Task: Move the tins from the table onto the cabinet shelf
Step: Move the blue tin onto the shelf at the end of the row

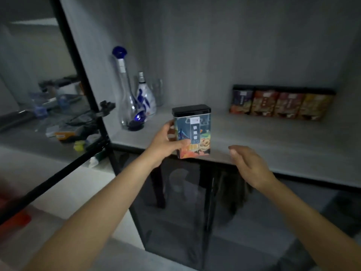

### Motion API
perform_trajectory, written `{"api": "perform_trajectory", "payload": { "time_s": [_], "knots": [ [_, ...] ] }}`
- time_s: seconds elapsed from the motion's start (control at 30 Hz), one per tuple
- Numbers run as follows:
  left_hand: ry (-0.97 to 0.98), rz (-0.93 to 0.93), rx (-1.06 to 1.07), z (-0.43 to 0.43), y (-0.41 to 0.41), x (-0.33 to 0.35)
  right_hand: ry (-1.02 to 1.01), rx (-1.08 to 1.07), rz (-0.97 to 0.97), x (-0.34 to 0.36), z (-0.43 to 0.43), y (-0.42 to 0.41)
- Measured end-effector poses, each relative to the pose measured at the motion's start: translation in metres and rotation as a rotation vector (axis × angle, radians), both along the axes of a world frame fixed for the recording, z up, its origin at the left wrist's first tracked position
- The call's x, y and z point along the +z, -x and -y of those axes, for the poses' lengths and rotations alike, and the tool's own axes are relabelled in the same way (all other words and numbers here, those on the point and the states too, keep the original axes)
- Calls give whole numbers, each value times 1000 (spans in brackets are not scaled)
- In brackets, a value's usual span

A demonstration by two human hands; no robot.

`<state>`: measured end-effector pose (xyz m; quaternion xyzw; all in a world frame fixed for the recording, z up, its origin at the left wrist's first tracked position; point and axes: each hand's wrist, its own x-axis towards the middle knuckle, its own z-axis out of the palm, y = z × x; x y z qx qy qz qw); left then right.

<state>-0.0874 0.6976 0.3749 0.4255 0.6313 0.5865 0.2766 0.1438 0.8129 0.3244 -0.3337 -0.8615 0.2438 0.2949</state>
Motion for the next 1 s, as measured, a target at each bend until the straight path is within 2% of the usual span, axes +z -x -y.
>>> {"api": "perform_trajectory", "payload": {
  "time_s": [0.13,0.23,0.4,0.6,0.9,1.0],
  "knots": [
    [21,34,-54,-94,23,9,-59,-61,282,-16,-62,-20],
    [58,18,-85,-161,38,7,-57,-75,369,-16,-103,-16],
    [73,-33,-95,-253,59,-2,-83,-140,329,-19,-151,6],
    [81,-70,-101,-330,97,-13,-106,-171,296,-31,-157,5],
    [100,-216,-103,-389,111,-37,-120,-179,277,-27,-151,6],
    [66,-324,-96,-398,107,-43,-132,-182,275,-27,-151,7]
  ]
}}
